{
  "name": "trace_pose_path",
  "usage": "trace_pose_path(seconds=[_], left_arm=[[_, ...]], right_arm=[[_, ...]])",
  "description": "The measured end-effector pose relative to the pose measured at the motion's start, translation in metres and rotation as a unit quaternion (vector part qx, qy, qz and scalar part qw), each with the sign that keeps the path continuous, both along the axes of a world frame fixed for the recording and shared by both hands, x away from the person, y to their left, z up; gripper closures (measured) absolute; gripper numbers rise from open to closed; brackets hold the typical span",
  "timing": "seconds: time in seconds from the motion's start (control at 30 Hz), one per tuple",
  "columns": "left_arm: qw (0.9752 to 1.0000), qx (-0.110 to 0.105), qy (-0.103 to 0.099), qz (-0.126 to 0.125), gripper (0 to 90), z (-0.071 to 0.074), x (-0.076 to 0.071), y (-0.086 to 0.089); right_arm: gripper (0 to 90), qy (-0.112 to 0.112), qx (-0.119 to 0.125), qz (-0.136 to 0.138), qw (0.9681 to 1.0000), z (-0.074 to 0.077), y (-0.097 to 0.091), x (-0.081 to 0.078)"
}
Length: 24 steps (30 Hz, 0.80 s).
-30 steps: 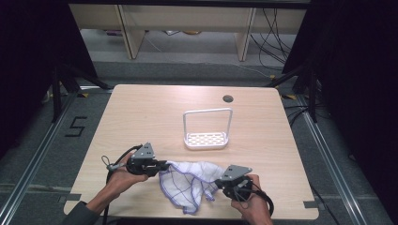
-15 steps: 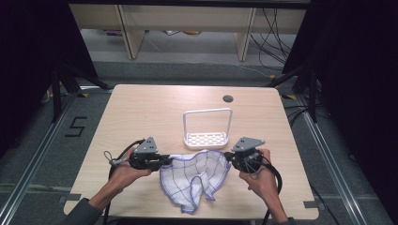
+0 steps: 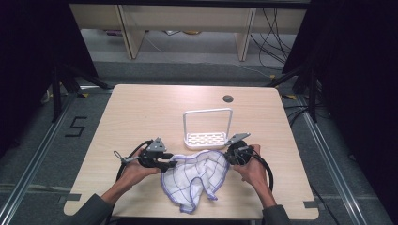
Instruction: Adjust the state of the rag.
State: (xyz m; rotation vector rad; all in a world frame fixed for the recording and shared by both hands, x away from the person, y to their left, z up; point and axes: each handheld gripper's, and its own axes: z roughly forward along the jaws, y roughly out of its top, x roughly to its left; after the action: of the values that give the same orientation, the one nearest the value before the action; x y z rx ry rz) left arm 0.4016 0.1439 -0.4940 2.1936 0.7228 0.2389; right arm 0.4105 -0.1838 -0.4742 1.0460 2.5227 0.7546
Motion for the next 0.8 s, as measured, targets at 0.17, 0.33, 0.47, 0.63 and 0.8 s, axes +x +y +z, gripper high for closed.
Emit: trace_pose_path(seconds=[0.17,0.33,0.47,0.63,0.8], left_arm=[[0.9993,-0.006,-0.01,0.037,38.2,0.016,-0.03,0.025],[0.9989,-0.045,0.003,0.013,40.6,0.018,-0.069,0.03],[0.9982,-0.052,0.012,-0.027,42.7,0.017,-0.099,0.019],[0.9974,-0.042,0.018,-0.056,45.7,0.007,-0.11,0.003],[0.9964,-0.058,0.033,-0.053,49.8,0.0,-0.112,-0.004]], right_arm=[[57.2,-0.025,0.038,-0.025,0.9986,0.025,-0.016,-0.031],[53.4,-0.023,0.083,0.006,0.9963,0.024,-0.013,-0.075],[51.1,0.012,0.112,0.018,0.9935,0.021,-0.001,-0.103],[49.9,0.012,0.119,0.039,0.992,0.016,0.013,-0.121],[48.8,0.027,0.105,0.037,0.9934,0.007,0.019,-0.126]])
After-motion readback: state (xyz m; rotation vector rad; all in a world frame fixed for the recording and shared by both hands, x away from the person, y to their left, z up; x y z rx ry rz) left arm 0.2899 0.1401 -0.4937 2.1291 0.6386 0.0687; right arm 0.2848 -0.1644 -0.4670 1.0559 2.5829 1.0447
